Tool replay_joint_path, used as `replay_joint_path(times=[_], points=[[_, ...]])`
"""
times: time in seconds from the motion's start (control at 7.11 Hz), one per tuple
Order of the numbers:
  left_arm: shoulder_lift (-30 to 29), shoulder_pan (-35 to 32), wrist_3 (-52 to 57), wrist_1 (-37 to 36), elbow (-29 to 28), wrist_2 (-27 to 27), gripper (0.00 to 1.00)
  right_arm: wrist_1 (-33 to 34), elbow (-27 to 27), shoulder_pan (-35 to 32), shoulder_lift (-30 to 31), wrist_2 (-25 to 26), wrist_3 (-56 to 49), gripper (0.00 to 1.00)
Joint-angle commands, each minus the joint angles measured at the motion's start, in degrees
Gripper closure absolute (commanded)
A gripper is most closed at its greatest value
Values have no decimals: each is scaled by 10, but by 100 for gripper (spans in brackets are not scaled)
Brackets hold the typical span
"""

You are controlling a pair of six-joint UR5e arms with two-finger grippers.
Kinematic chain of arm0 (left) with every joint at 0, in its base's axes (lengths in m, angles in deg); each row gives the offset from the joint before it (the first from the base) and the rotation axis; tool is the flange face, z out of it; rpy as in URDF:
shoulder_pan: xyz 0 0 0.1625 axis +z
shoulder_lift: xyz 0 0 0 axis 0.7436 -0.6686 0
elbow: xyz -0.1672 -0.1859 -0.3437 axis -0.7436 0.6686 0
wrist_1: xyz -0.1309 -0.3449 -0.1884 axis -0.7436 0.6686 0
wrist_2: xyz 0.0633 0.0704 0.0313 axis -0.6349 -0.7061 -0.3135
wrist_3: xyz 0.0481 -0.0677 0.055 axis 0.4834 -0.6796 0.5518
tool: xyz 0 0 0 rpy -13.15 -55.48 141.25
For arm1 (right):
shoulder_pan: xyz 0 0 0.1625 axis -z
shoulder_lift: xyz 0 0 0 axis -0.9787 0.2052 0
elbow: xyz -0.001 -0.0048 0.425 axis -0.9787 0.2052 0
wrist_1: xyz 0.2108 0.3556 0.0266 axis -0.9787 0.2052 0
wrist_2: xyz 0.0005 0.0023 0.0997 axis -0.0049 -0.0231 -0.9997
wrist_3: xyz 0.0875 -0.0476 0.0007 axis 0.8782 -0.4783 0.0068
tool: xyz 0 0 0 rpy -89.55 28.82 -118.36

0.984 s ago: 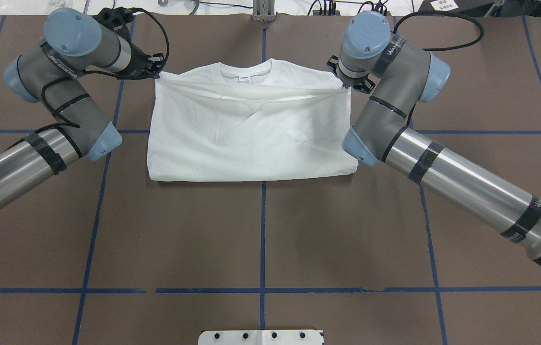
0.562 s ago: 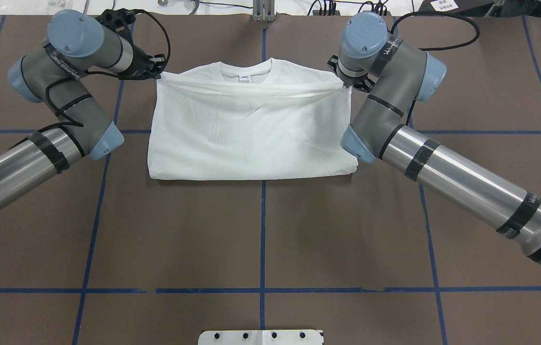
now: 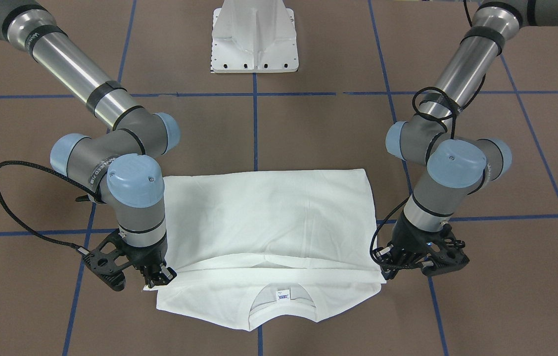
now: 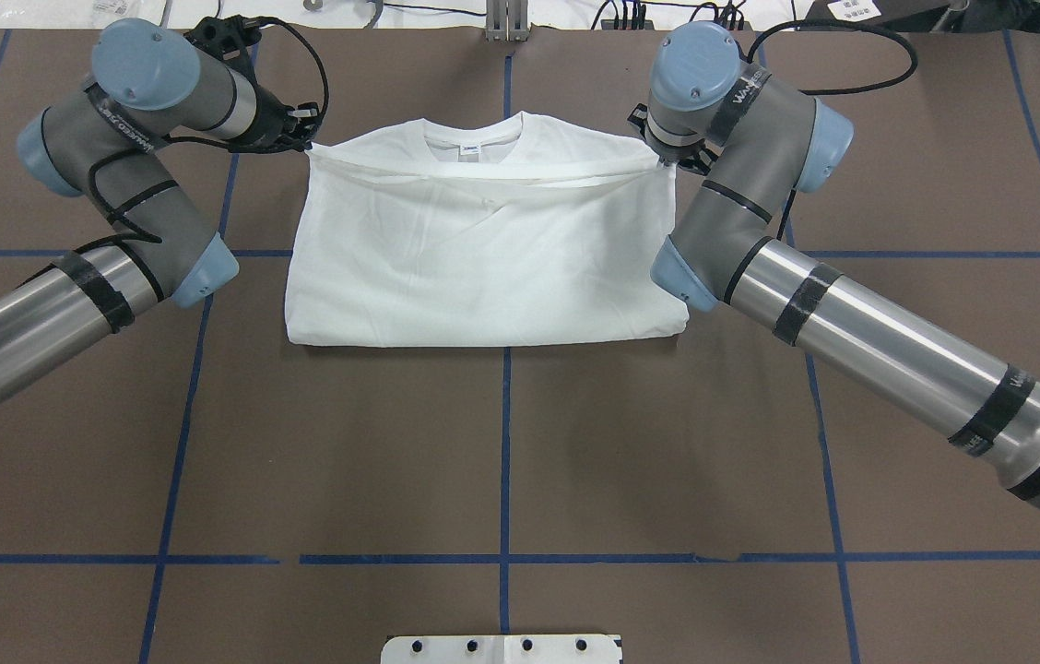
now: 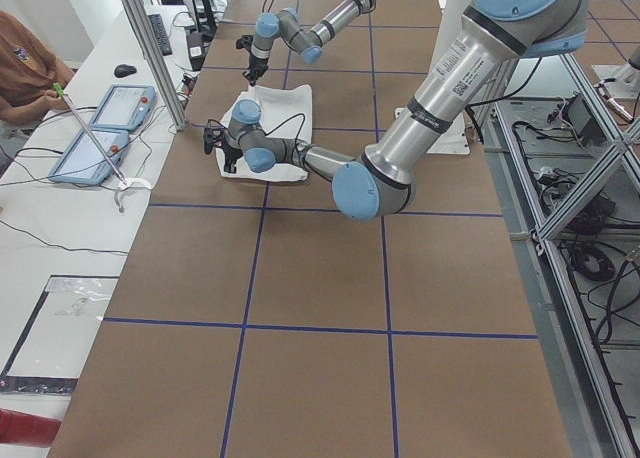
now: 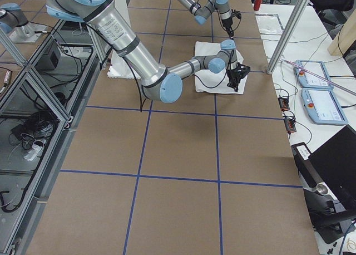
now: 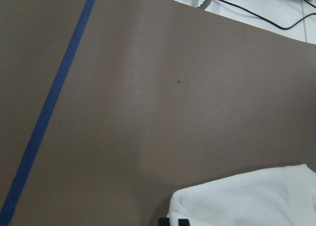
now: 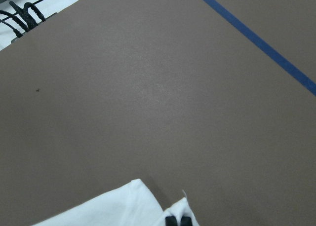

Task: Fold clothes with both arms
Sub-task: 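Lay the hem down near the collar and open both grippers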

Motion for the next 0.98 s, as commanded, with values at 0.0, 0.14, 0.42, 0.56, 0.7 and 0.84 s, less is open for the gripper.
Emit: replay_joint_path(times=[0.0, 0.14, 0.42, 0.56, 0.7, 0.84], points=[[5, -2, 0, 8, 0, 0, 57, -1, 4, -3, -8, 0, -1, 33], [10, -4, 2, 18, 0, 0, 57, -1, 2, -14, -13, -7, -1, 33], [12, -26, 4, 20, 2, 6, 57, 2, -67, -18, 22, -41, 7, 33], [13, -26, 4, 31, 2, 15, 54, 4, -165, 0, 94, -54, 29, 32], [24, -25, 4, 68, 2, 27, 59, 1, -225, 28, 145, -52, 74, 30], [30, -25, 1, 86, 3, 28, 57, 1, -285, 59, 196, -49, 113, 28]])
